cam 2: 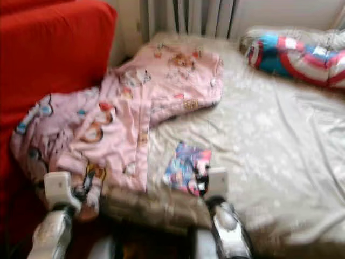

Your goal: Clean up the room

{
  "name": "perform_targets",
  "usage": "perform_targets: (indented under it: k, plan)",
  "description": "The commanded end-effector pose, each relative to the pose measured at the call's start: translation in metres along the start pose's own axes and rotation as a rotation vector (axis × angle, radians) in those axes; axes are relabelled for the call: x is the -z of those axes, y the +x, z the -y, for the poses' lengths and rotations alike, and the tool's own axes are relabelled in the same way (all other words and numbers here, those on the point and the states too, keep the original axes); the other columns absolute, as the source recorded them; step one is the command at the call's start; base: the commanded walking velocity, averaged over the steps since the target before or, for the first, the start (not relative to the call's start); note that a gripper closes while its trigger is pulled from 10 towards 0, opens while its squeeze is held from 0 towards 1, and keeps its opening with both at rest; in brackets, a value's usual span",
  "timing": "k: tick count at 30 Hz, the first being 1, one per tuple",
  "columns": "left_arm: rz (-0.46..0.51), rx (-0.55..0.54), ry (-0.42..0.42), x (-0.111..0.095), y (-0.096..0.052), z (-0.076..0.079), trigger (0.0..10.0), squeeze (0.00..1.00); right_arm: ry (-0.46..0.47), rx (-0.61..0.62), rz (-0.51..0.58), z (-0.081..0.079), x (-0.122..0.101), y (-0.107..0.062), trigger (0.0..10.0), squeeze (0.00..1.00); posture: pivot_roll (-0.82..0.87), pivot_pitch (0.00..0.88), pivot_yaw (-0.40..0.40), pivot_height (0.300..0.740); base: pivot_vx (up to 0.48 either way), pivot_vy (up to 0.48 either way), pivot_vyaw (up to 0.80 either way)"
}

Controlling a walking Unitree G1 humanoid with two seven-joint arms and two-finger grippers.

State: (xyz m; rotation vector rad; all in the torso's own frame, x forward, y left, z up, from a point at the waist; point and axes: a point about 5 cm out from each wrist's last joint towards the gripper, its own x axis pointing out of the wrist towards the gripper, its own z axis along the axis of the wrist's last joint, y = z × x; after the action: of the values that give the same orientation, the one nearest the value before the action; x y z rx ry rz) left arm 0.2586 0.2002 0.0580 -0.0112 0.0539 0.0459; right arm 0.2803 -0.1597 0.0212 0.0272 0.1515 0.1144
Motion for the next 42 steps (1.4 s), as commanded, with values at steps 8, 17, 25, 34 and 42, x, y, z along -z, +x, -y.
perform_targets:
  k: [8,17,25,34,42]
  plan:
    - [0.034,0.003,0.019,-0.01,0.004,-0.005,10.0,0.0,0.025,-0.013,-0.019,-0.006,-0.001,0.006,10.0,0.0,-0.09,0.1,-0.035,0.594,0.186,0.0,0.0]
    - [0.097,0.03,-0.003,-0.031,0.015,0.002,10.0,0.0,0.078,0.015,-0.059,-0.004,-0.006,0.02,10.0,0.0,-0.07,0.149,-0.04,0.594,0.0,0.0,0.0]
    - [0.098,0.026,-0.011,-0.036,0.014,0.001,10.0,0.0,0.067,-0.019,-0.052,-0.014,-0.02,0.036,10.0,0.0,-0.04,0.177,-0.044,0.594,0.0,0.0,0.0]
    - [0.077,0.016,-0.023,-0.033,0.013,0.0,10.0,0.0,0.078,-0.009,-0.066,-0.012,-0.008,0.026,10.0,0.0,-0.05,0.166,-0.041,0.594,0.0,0.192,0.0]
    - [0.077,0.025,-0.022,-0.033,0.015,0.002,10.0,0.0,0.081,0.006,-0.081,-0.01,-0.003,0.023,10.0,0.0,-0.05,0.154,-0.035,0.594,0.0,0.358,0.0]
